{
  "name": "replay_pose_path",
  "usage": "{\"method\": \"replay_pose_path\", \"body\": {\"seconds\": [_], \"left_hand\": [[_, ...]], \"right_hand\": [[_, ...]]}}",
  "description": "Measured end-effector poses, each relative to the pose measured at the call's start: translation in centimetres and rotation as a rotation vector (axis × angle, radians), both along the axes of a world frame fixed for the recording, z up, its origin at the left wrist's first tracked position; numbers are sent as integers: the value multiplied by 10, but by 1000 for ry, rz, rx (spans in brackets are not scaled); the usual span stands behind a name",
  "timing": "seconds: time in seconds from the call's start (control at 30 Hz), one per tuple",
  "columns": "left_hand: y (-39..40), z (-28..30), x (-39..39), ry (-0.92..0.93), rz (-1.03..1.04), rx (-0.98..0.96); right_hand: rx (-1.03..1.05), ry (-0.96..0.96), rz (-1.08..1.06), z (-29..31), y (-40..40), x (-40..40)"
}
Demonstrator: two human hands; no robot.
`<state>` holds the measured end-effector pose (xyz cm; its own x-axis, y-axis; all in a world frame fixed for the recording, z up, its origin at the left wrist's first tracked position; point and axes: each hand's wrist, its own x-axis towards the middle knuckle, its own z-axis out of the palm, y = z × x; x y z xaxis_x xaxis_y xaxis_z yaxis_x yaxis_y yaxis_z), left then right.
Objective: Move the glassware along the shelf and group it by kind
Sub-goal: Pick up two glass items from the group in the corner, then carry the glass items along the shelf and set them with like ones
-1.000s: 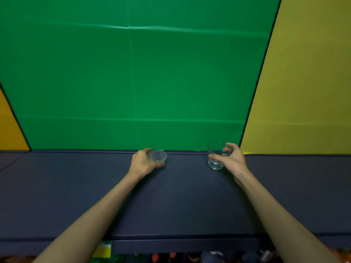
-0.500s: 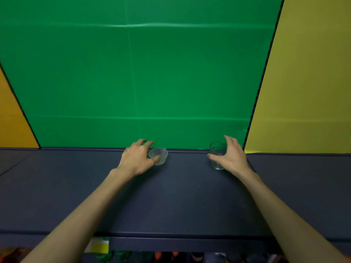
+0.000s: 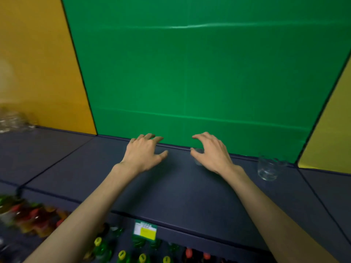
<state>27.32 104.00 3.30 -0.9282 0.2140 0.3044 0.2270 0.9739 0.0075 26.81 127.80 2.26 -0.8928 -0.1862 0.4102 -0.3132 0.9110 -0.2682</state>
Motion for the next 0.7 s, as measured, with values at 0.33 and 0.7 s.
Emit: {"method": "replay_pose_path", "body": {"seconds": [0.33,0.7], "left_hand": [[-181,0,38,24,174,2],[-423,-9,82,4,309,-4]], "right_hand": [[0,-10,199,6,-195,-7],[16,-25,345,-7,-449,3]]}}
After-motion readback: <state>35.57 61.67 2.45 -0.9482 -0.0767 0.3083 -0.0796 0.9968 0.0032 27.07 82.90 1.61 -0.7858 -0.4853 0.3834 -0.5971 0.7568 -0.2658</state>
